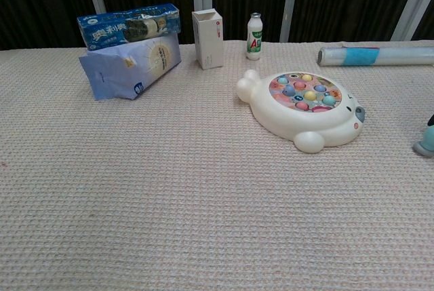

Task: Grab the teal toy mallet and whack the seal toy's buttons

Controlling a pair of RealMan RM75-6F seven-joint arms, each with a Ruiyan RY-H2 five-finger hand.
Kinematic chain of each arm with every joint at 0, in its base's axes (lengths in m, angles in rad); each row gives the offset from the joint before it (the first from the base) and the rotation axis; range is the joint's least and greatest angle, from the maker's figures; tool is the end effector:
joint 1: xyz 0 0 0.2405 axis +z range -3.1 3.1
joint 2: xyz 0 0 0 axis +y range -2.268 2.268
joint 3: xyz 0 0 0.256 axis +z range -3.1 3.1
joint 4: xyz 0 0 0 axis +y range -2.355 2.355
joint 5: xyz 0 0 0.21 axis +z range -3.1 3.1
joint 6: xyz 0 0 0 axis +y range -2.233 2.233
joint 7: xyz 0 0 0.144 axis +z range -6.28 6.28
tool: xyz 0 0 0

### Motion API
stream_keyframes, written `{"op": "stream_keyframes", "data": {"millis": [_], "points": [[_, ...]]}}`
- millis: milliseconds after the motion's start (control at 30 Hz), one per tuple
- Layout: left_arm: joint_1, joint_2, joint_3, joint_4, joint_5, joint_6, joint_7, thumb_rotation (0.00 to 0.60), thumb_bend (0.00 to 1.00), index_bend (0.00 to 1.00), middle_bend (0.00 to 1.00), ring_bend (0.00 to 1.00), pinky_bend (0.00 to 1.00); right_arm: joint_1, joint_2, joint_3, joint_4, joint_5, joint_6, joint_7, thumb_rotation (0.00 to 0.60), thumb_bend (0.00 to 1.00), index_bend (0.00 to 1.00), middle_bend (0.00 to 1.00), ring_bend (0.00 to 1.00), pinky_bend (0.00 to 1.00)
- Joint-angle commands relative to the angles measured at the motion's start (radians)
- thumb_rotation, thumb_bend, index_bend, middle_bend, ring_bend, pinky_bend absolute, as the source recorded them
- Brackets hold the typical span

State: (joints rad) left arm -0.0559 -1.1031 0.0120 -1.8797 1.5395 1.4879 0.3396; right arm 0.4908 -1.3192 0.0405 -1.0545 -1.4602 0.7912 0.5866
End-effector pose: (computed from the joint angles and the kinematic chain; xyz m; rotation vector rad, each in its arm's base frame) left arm -0.2605 0.1557 0.1360 -1.4851 -0.8752 -0.8104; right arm -0.3626 -0.3212 0.0924 1.5656 -1.3779 0.7249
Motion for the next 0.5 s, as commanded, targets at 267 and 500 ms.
{"op": "stream_keyframes", "data": {"millis": [267,500], "points": [[-0.005,0.001,-0.002,-0.007,0.001,-0.005,0.009,0.6,0.24,0.0,0.0,0.0,0.0,0.0,-0.001,-0.012,-0.01,-0.009,0.02,0.0,0.6,0.42,0.34,0.36,0.16,0.0],[-0.004,0.001,0.0,-0.006,-0.003,-0.007,0.008,0.6,0.24,0.0,0.0,0.0,0.0,0.007,-0.006,-0.015,-0.005,-0.005,0.018,-0.001,0.6,0.46,0.37,0.38,0.19,0.0]]}}
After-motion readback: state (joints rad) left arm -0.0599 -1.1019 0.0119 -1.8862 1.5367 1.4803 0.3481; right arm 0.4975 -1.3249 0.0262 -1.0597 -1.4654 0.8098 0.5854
